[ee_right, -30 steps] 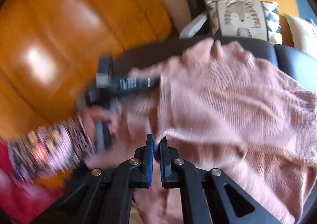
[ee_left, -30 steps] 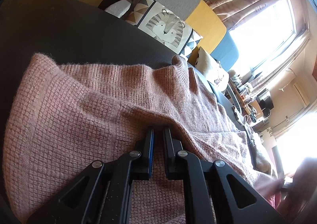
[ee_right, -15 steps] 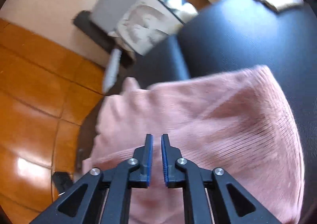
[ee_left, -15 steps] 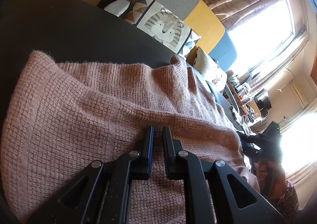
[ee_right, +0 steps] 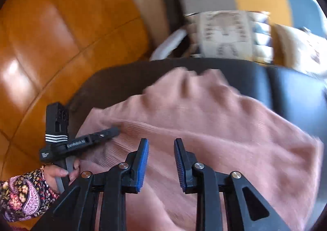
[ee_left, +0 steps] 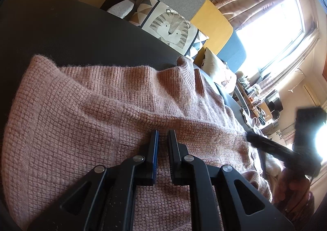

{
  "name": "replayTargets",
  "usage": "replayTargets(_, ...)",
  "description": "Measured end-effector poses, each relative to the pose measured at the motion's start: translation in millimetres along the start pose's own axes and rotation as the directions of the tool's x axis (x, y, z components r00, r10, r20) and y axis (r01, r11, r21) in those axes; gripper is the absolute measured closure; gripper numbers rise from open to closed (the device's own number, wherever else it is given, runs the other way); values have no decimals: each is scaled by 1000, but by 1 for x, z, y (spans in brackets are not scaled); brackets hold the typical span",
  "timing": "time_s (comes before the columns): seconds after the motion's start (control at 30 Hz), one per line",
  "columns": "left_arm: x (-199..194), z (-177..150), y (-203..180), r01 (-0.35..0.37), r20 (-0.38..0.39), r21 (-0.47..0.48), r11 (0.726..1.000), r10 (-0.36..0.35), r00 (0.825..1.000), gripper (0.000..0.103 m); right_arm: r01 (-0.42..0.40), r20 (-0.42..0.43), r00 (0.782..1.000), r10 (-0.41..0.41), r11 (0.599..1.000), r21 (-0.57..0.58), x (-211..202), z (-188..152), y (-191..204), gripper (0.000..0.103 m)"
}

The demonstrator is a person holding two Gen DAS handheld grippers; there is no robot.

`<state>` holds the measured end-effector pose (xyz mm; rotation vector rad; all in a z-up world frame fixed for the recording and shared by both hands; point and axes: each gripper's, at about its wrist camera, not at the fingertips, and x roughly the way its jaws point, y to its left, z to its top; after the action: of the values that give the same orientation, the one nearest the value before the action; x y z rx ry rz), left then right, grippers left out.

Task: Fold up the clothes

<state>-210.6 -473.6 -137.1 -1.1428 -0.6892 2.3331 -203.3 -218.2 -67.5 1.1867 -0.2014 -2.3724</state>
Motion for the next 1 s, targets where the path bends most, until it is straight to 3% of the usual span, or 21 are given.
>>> replayTargets(0.13, 0, -1, 2, 4, 1, -9, 1000, -4, 1000, 93, 12, -146, 989, -13, 1000, -11, 57, 6, 6, 85)
replayTargets(0.27, 1, -2, 3, 18, -4, -10, 1000, -18, 1000, 93, 35, -120, 993, -15, 986, 164, 53, -9, -37, 102)
replayTargets(0.43, 3, -1, 2, 28, -11, -6, 1000, -28, 1000, 93, -10, 6, 1000, 8, 912, 410, 13, -36, -98, 103)
replayTargets(0.47, 3, -1, 2, 28, -11, -8, 1000, -28, 1000, 93, -34, 27, 999, 25, 915, 403, 4, -37, -96, 103)
replayTargets(0.53, 3, -2, 2, 26, -10, -7, 1000, -26, 1000, 93, -82, 69, 996, 60, 919, 386, -14, -38, -93, 91)
replayTargets(0.6, 2, -2, 1, 27, -10, -7, 1000, -27, 1000, 93, -129, 110, 989, 95, 921, 367, -31, -40, -89, 87)
replayTargets(0.67, 2, -2, 2, 29, -11, -10, 1000, -29, 1000, 93, -134, 78, 990, 116, 941, 311, -35, -43, -78, 87)
replayTargets(0.8, 1, -2, 1, 23, -9, -10, 1000, -23, 1000, 93, -48, -84, 994, 70, 968, 247, -21, -59, -67, 88)
replayTargets(0.9, 0, -3, 1, 23, -11, -9, 1000, -23, 1000, 93, -59, -51, 996, 74, 968, 245, -29, -51, -76, 102)
replayTargets(1.0, 1, -2, -1, 8, -20, -5, 1000, -8, 1000, 93, -70, -19, 997, 77, 968, 243, -38, -43, -84, 103)
